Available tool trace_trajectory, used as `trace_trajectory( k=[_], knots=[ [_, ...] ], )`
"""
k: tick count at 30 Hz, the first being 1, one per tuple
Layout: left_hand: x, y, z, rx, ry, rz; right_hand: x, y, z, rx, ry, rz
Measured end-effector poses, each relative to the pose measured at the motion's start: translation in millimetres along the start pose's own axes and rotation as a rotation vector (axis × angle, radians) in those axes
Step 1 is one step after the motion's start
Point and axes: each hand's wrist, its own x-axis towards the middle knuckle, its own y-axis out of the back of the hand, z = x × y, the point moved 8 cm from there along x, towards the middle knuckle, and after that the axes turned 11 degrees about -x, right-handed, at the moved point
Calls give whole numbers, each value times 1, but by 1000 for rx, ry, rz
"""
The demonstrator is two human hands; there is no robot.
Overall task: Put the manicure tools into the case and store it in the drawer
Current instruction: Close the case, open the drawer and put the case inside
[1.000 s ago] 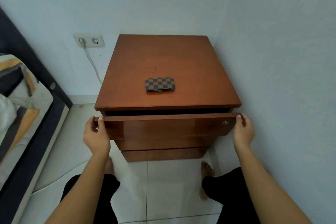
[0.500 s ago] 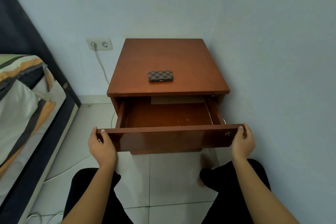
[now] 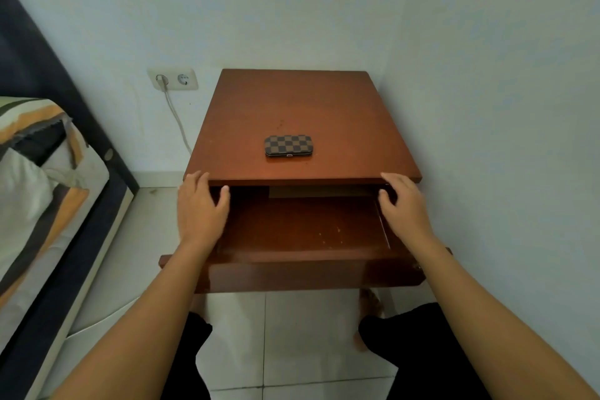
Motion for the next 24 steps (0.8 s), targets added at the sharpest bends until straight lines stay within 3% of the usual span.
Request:
trace_trajectory(
  k=[5,10,15,24],
  knots=[
    [51,-52,9,183,-83,-222,67,-43,-80,-85,248,-158],
    [80,-87,-5,295,-90,-433,117,-100,-131,-222,358,-373],
    [96,-98,-11,354,-90,-472,137,-146,-140,-357,426,-563],
    [91,-94,-9,355,-105,-419,85,-128,-134,-231,468,-386]
  ],
)
